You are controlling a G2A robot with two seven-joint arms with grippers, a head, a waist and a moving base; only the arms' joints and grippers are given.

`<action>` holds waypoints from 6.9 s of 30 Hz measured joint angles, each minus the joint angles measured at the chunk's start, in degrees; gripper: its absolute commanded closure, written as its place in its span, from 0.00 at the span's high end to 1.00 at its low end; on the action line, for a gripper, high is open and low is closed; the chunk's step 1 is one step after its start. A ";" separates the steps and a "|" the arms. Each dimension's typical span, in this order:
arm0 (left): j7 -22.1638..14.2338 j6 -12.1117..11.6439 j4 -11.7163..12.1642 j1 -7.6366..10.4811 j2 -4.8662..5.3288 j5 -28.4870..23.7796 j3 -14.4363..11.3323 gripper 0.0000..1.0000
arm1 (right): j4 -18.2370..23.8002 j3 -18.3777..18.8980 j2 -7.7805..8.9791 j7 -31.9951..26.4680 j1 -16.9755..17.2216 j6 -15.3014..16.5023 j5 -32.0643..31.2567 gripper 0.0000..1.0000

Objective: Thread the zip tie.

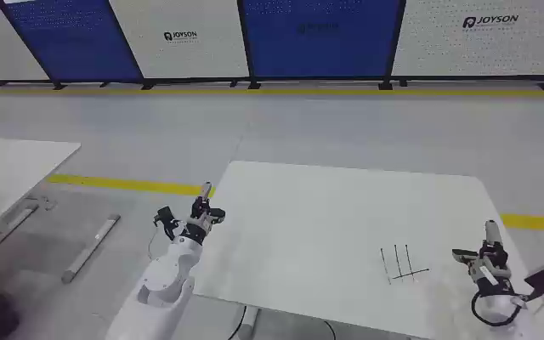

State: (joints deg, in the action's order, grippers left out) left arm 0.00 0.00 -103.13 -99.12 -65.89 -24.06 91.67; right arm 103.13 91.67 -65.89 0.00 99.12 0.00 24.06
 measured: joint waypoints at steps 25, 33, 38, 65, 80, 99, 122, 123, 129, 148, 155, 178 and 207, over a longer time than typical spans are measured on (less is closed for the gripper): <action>0.00 0.00 0.00 0.00 0.00 0.00 0.00 0.78 | 0.00 0.00 0.00 0.00 0.00 0.00 0.00 1.00; 0.00 0.00 0.00 0.00 0.00 0.00 0.00 1.00 | 0.07 0.25 0.24 -1.01 0.12 -0.49 -1.00 1.00; 0.00 0.00 0.00 0.00 0.00 0.00 0.00 1.00 | 1.77 5.29 1.44 -14.34 1.79 -1.82 -5.96 1.00; 0.00 0.00 0.00 0.00 0.00 0.00 0.00 1.00 | -2.01 17.48 7.08 -70.00 -8.51 -6.87 -8.05 1.00; 0.00 0.00 0.00 0.00 0.00 0.00 0.00 1.00 | -14.98 -4.35 14.60 -79.64 -25.13 -16.12 -14.77 1.00; 0.00 0.00 0.00 0.00 0.00 0.00 0.00 1.00 | -13.67 -0.79 18.02 -79.64 -21.58 -6.77 -14.11 1.00; 0.00 0.00 0.00 0.00 0.00 0.00 0.00 1.00 | -20.97 -15.24 23.10 -79.64 -32.45 -2.41 -16.11 1.00; 0.00 0.00 0.00 0.00 0.00 0.00 0.00 1.00 | -20.36 -15.92 23.06 -79.64 -32.71 -1.68 -16.73 1.00; 0.00 0.00 0.00 0.00 0.00 0.00 0.00 1.00 | -26.47 -22.65 22.53 -79.64 -38.66 9.81 -19.57 1.00; 0.00 0.00 0.00 0.00 0.00 0.00 0.00 1.00 | -33.82 -34.53 21.35 -79.64 -47.18 16.28 -20.85 1.00; 0.00 0.00 0.00 0.00 0.00 0.00 0.00 1.00 | -36.31 -40.74 20.32 -79.64 -49.73 19.58 -13.28 1.00; 0.00 0.00 0.00 0.00 0.00 0.00 0.00 1.00 | -40.06 -42.63 20.52 -77.57 -51.02 19.43 -10.96 1.00; 0.00 0.00 0.00 0.00 0.00 0.00 0.00 1.00 | -48.58 -45.68 18.96 -79.64 -53.62 19.49 -6.34 0.47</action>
State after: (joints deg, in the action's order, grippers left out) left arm 0.00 0.00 -103.13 -99.12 -65.89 -24.06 91.67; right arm 54.55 45.99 -46.93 -79.64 45.50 19.49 17.73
